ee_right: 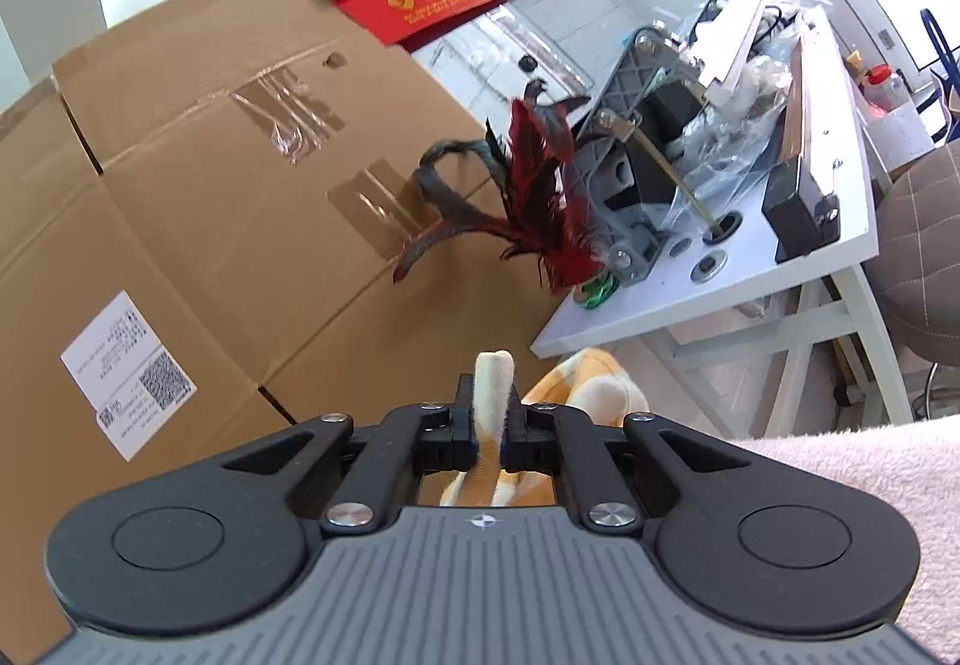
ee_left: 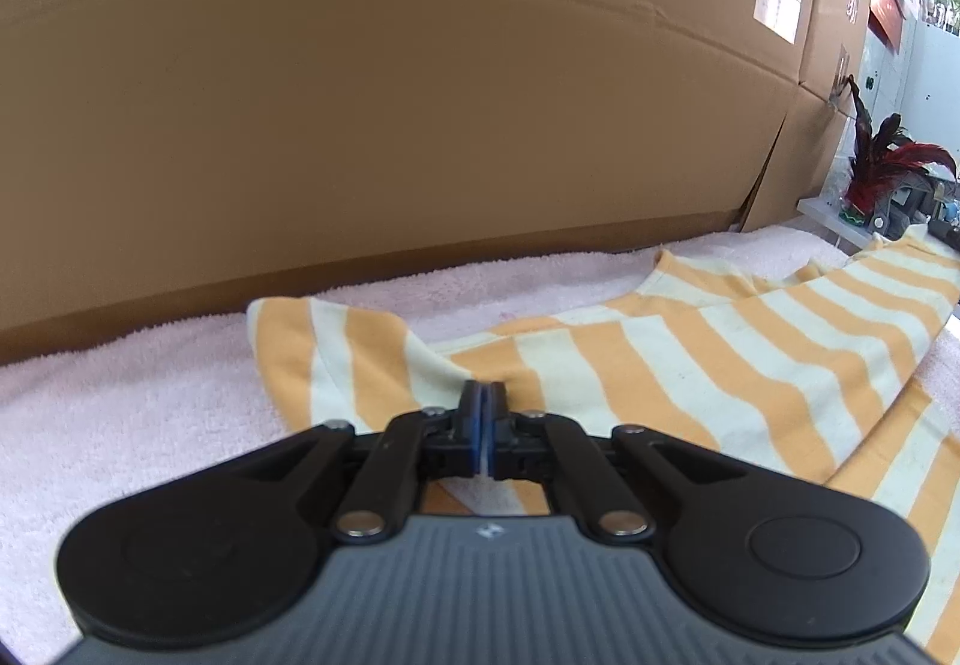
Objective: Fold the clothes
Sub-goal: 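Lift the sleeve end high with the right gripper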
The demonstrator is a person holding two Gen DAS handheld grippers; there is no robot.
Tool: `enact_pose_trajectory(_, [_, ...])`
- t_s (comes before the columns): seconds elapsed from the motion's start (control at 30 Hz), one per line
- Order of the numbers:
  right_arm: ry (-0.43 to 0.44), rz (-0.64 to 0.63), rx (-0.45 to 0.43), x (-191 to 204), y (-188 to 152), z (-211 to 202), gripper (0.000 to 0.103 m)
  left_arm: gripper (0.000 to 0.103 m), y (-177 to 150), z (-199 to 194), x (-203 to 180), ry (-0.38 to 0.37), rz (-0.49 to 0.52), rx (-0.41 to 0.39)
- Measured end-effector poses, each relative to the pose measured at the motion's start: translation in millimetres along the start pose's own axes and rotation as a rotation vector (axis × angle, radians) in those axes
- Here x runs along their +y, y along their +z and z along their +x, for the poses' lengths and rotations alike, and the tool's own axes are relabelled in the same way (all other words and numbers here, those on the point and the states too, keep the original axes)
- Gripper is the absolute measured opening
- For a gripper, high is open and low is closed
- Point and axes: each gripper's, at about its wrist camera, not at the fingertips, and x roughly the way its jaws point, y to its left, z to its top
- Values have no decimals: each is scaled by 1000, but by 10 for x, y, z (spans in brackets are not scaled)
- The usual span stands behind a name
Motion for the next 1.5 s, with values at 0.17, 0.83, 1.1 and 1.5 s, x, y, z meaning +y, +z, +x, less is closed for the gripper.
enact_pose_trajectory(0.17, [39, -2, 0, 5, 33, -37, 7, 8, -4, -6, 37, -4, -13, 2])
enact_pose_trajectory(0.83, [544, 520, 414, 388, 51, -288, 7, 34, 13, -17, 178, -131, -126, -5])
enact_pose_trajectory(1.1, [632, 651, 515, 531, -59, -705, 7, 34, 11, -27, 148, -114, -114, -12])
enact_pose_trajectory(1.5, [802, 728, 692, 877, -97, -1007, 7, 49, 25, -78, 153, -16, -74, -24])
